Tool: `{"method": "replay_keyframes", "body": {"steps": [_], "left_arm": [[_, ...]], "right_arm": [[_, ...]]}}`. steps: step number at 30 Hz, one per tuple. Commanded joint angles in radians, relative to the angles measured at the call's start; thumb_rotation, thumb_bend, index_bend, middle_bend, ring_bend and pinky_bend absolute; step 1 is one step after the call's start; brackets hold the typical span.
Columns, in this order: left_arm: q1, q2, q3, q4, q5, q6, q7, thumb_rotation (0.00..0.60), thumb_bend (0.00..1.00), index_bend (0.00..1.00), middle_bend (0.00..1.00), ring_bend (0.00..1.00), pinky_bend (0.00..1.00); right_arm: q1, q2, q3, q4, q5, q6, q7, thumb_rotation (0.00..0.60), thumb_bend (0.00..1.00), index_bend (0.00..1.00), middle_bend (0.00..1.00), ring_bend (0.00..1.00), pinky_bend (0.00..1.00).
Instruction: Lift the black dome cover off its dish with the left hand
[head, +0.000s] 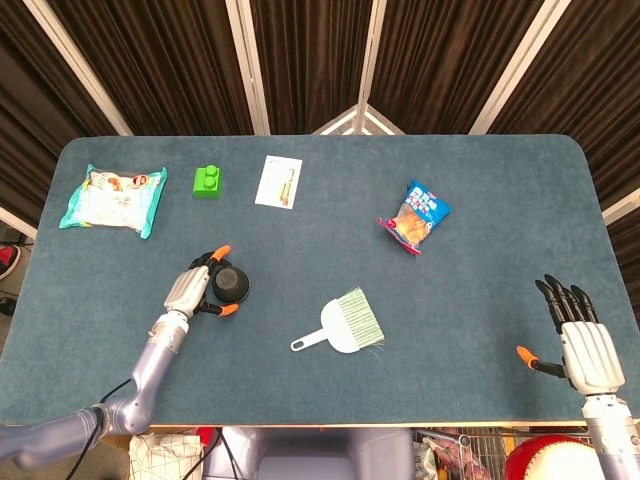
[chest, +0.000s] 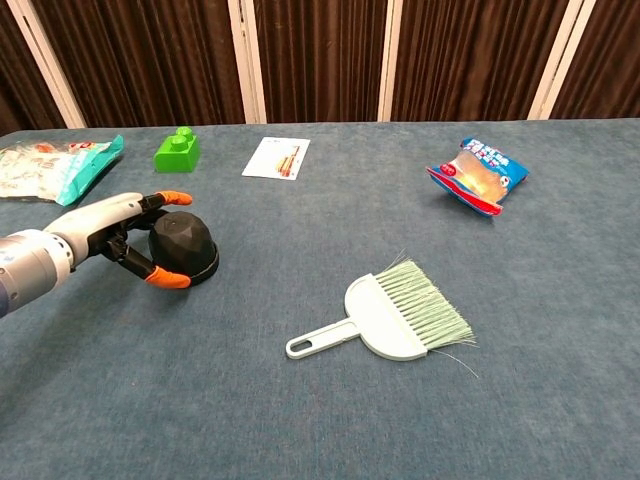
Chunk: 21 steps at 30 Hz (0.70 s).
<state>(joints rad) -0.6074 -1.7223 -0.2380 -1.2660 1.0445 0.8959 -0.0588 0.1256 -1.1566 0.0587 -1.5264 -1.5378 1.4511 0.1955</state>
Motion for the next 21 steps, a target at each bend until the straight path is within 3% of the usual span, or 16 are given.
{"method": "replay_keyframes", "body": {"steps": [1, 9, 21], "left_arm": [[-0.002, -0.001, 0.005, 0.001, -0.003, 0.002, 0.018, 0.6, 0.24, 0.01, 0.19, 0.0, 0.0], [-0.006, -0.009, 0.015, 0.013, -0.024, 0.003, 0.07, 0.6, 0.27, 0.01, 0.21, 0.0, 0.0], [-0.003, -0.021, 0.007, 0.013, -0.027, 0.027, 0.082, 0.6, 0.57, 0.03, 0.32, 0.0, 0.0]], "right_arm": [[0.001, 0.001, 0.0, 0.0, -0.001, -0.001, 0.004, 0.6, 0.21, 0.0, 0.01, 0.11, 0.01], [-0.004, 0.007, -0.005, 0.001, -0.006, 0.005, 0.016, 0.6, 0.21, 0.0, 0.01, 0.11, 0.01], [0.004, -0.005, -0.005, 0.02, -0.004, -0.009, 0.03, 0.6, 0.21, 0.0, 0.01, 0.11, 0.01]]}}
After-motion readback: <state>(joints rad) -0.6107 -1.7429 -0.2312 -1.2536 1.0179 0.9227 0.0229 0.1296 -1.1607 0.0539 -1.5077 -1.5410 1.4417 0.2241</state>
